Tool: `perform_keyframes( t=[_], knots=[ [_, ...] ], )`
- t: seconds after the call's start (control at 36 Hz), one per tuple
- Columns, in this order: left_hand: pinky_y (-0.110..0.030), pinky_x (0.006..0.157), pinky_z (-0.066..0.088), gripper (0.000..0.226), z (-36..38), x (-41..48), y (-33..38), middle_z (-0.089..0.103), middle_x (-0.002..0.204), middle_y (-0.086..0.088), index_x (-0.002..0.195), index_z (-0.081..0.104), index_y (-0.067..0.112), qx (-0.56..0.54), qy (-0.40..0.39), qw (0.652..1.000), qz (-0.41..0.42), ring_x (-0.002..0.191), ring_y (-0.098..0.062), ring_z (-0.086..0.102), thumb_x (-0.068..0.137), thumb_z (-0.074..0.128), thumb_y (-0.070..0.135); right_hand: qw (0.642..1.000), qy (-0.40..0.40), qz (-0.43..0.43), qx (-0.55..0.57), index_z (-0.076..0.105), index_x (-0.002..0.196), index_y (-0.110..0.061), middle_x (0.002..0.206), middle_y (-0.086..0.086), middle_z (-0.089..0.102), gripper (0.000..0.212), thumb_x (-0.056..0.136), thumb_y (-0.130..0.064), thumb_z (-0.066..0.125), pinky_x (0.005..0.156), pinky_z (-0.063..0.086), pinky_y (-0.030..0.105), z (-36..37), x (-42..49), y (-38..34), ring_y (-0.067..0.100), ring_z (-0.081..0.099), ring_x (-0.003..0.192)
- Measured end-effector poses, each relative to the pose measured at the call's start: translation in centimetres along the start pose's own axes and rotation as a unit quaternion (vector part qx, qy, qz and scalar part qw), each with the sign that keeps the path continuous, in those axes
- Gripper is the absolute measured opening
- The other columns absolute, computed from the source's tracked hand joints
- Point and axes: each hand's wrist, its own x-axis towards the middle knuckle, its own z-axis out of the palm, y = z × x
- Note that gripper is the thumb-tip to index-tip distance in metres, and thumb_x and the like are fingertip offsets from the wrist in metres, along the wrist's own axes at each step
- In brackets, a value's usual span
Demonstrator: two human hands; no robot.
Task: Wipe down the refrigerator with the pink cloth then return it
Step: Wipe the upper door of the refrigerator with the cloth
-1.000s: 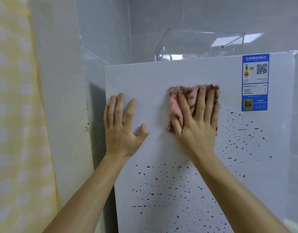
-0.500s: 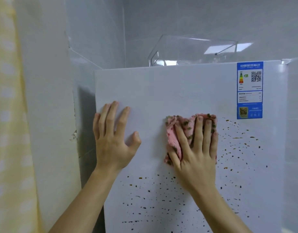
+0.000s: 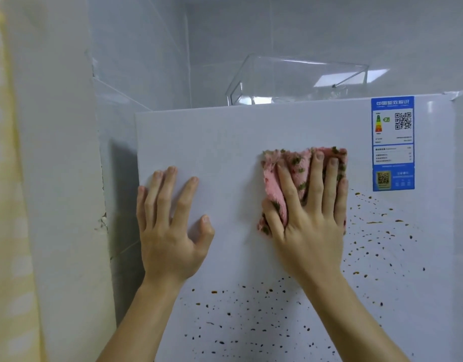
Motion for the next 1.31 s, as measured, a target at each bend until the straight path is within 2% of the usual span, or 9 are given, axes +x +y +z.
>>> perform_keyframes(
  t=[0.22, 0.36, 0.5, 0.67, 0.75, 0.86, 0.97, 1.08, 1.31],
  knots=[
    [-0.065, 0.124, 0.024, 0.055, 0.0, -0.1, 0.1, 0.043, 0.160, -0.018, 0.146, 0.059, 0.010, -0.003, 0.000, 1.000, -0.004, 0.152, -0.039, 0.036, 0.099, 0.049, 0.036, 1.000, -0.019, -0.016, -0.003, 0.036, 0.162, -0.030, 0.171, 0.023, 0.016, 0.063, 0.104, -0.053, 0.045, 0.128, 0.015, 0.061, 0.0, -3.7, 0.7, 0.044, 0.013, 0.159],
    [-0.065, 0.124, 0.023, 0.056, -0.2, -0.1, 0.2, 0.043, 0.161, -0.019, 0.146, 0.059, 0.011, 0.000, -0.005, 1.000, -0.010, 0.153, -0.039, 0.035, 0.098, 0.050, 0.036, 1.000, 0.013, -0.014, -0.010, 0.033, 0.163, -0.034, 0.170, 0.026, 0.016, 0.061, 0.106, -0.053, 0.044, 0.127, 0.016, 0.063, 0.4, 1.3, 0.5, 0.045, 0.014, 0.158],
    [-0.065, 0.124, 0.022, 0.056, -0.2, 0.3, 0.3, 0.043, 0.160, -0.018, 0.146, 0.059, 0.011, -0.001, -0.010, 1.000, -0.019, 0.152, -0.039, 0.035, 0.095, 0.053, 0.035, 1.000, 0.004, 0.017, -0.001, 0.026, 0.165, -0.035, 0.172, 0.023, 0.010, 0.061, 0.108, -0.057, 0.031, 0.129, 0.009, 0.059, 0.0, 4.5, 0.1, 0.041, 0.007, 0.161],
    [-0.061, 0.127, 0.014, 0.059, -0.3, 0.0, 2.8, 0.039, 0.164, -0.015, 0.146, 0.057, 0.013, -0.004, -0.014, 0.997, -0.082, 0.155, -0.035, 0.031, 0.091, 0.056, 0.036, 1.000, -0.023, -0.012, -0.001, 0.034, 0.162, -0.031, 0.172, 0.022, 0.013, 0.059, 0.108, -0.056, 0.035, 0.128, 0.014, 0.061, -0.5, -3.3, 2.0, 0.042, 0.011, 0.160],
    [-0.063, 0.126, 0.018, 0.060, 0.3, -0.1, 4.0, 0.041, 0.163, -0.016, 0.146, 0.058, 0.014, -0.006, -0.019, 0.998, -0.057, 0.154, -0.036, 0.032, 0.092, 0.058, 0.039, 0.998, -0.050, -0.032, 0.002, 0.036, 0.161, -0.031, 0.173, 0.020, 0.013, 0.061, 0.107, -0.059, 0.030, 0.129, 0.012, 0.061, -0.9, -5.2, 3.2, 0.042, 0.010, 0.160],
    [-0.063, 0.124, 0.020, 0.061, 0.9, 0.0, 4.4, 0.045, 0.160, -0.016, 0.144, 0.061, 0.014, 0.011, -0.014, 0.998, -0.053, 0.152, -0.036, 0.037, 0.095, 0.061, 0.051, 0.999, -0.035, -0.039, -0.001, 0.034, 0.162, -0.033, 0.172, 0.020, 0.014, 0.063, 0.104, -0.058, 0.040, 0.129, 0.012, 0.060, -0.6, -3.3, 3.7, 0.042, 0.012, 0.160],
    [-0.063, 0.125, 0.020, 0.064, 1.2, -0.2, 4.3, 0.045, 0.159, -0.017, 0.144, 0.060, 0.014, 0.037, -0.008, 0.998, -0.052, 0.151, -0.037, 0.038, 0.098, 0.059, 0.058, 1.000, 0.011, -0.022, -0.016, 0.033, 0.162, -0.034, 0.171, 0.023, 0.015, 0.060, 0.107, -0.059, 0.036, 0.129, 0.013, 0.059, -0.3, 1.0, 3.9, 0.042, 0.013, 0.160],
    [-0.063, 0.124, 0.021, 0.064, 1.5, -0.2, 4.2, 0.045, 0.159, -0.017, 0.145, 0.059, 0.013, 0.056, 0.004, 0.997, -0.045, 0.151, -0.038, 0.038, 0.098, 0.059, 0.056, 1.000, 0.015, 0.002, -0.011, 0.028, 0.164, -0.037, 0.172, 0.022, 0.013, 0.060, 0.108, -0.057, 0.034, 0.130, 0.012, 0.058, -0.3, 3.0, 3.8, 0.039, 0.008, 0.161],
    [-0.063, 0.123, 0.024, 0.061, 1.4, -0.3, 4.4, 0.046, 0.158, -0.018, 0.146, 0.060, 0.015, 0.051, 0.013, 0.998, -0.039, 0.150, -0.038, 0.039, 0.099, 0.058, 0.055, 1.000, -0.021, -0.011, 0.002, 0.037, 0.160, -0.031, 0.172, 0.021, 0.015, 0.059, 0.105, -0.054, 0.041, 0.129, 0.013, 0.060, -1.0, -5.1, 5.8, 0.041, 0.013, 0.160]
  ],
)
